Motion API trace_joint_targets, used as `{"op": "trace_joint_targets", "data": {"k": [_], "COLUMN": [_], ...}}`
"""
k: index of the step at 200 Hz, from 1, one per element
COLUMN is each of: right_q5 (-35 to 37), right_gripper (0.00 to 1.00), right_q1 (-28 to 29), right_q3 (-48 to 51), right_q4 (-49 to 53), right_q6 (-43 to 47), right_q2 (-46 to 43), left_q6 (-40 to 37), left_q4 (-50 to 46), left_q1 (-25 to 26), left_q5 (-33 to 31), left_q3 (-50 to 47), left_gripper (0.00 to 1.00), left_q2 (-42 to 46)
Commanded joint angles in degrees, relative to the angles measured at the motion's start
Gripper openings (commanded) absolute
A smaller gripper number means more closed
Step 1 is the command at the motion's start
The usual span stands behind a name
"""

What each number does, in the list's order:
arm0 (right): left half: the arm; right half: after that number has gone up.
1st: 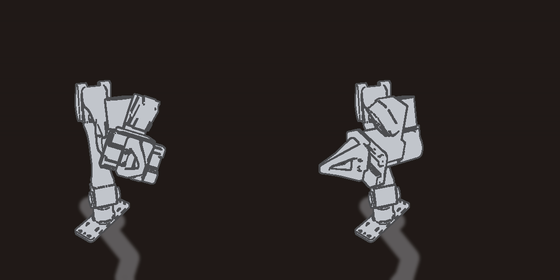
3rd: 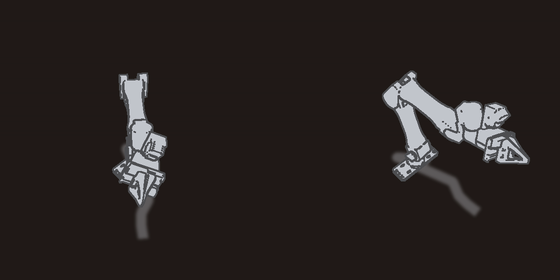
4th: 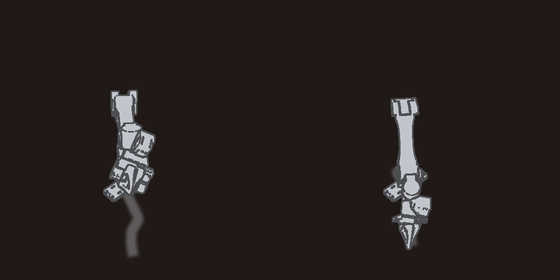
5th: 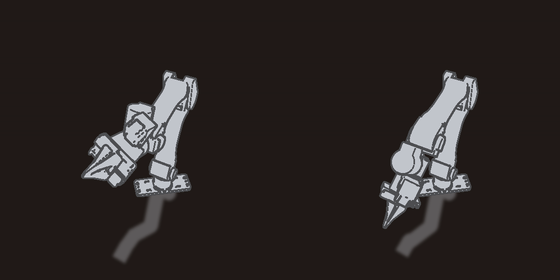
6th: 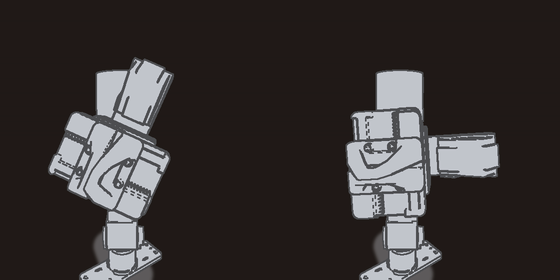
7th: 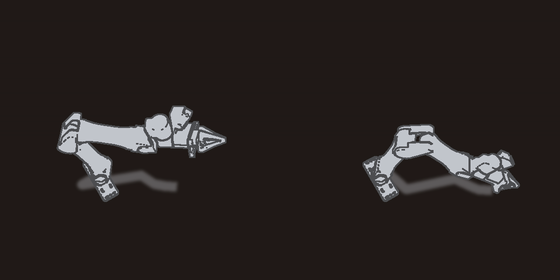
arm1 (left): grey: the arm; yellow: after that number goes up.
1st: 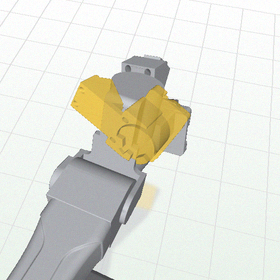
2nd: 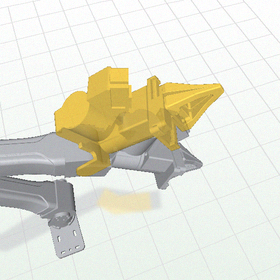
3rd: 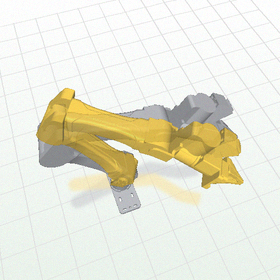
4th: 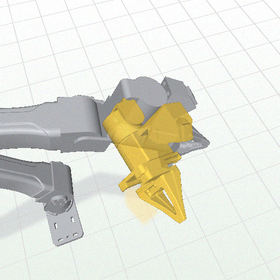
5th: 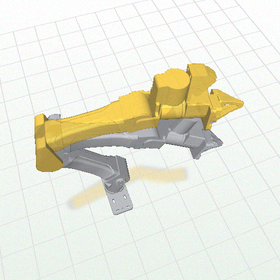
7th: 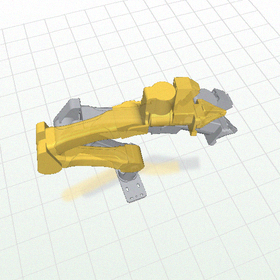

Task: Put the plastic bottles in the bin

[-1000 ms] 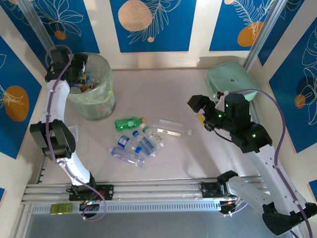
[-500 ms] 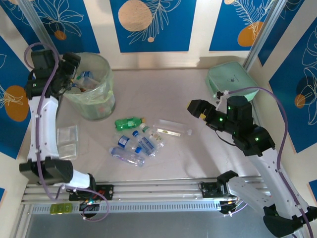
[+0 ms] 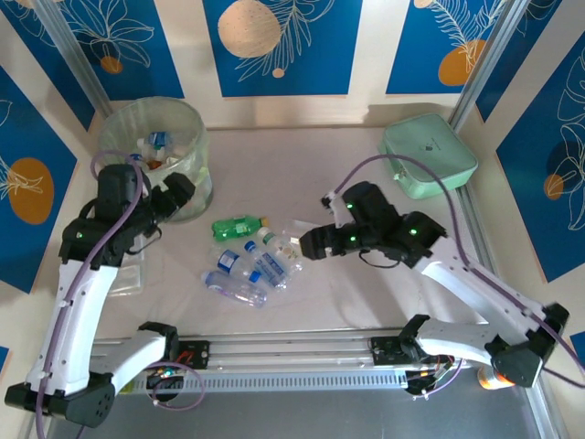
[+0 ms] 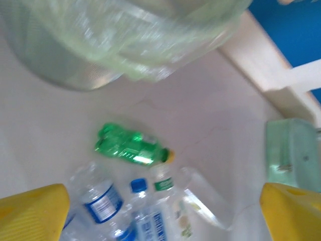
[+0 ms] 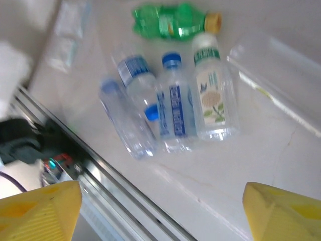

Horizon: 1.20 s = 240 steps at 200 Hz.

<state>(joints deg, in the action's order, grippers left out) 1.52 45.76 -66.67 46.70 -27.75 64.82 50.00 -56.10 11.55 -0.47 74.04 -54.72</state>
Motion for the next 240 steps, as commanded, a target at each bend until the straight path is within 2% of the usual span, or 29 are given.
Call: {"op": "trace_joint_targets", "data": {"k": [1, 26, 51, 81, 138, 180, 240], "right_q5": [3.8, 5.0, 7.4, 7.7, 8.7, 8.5, 7.8], "right_gripper": [0.81, 0.74, 0.73, 0.73, 0.73, 0.73, 0.67], "right_q1": [3.0, 3.8, 3.7, 2.8, 2.0, 2.0, 2.1], "right_q3": [-2.5, -3.6, -6.8, -11.5, -20.7, -22.9, -21.3], "right_q4": [7.1, 7.5, 8.1, 7.7, 9.0, 9.7, 8.5], "right_q6": [5.3, 7.1, 8.8, 10.5, 12.7, 13.5, 13.3], "right_q2": [4.5, 11.4, 19.1, 27.9, 41.8, 47.2, 48.9], "left_q6": [-2.5, -3.2, -3.5, -8.1, -6.8, -6.6, -8.9], "left_q4": [-3.6, -0.2, 4.9, 11.3, 14.5, 17.3, 18.4], "left_q1": [0.3, 0.4, 0.4, 0.4, 0.4, 0.3, 0.4], "left_q5": [1.7, -0.2, 1.3, 10.7, 15.3, 17.1, 18.1], "left_q3": [-5.4, -11.9, -15.9, -17.9, -21.9, -23.9, -24.4], "left_gripper": [0.99, 0.99, 0.99, 0.99, 0.99, 0.99, 0.99], "left_q2": [2.8, 7.4, 10.5, 12.7, 14.6, 14.1, 11.8]}}
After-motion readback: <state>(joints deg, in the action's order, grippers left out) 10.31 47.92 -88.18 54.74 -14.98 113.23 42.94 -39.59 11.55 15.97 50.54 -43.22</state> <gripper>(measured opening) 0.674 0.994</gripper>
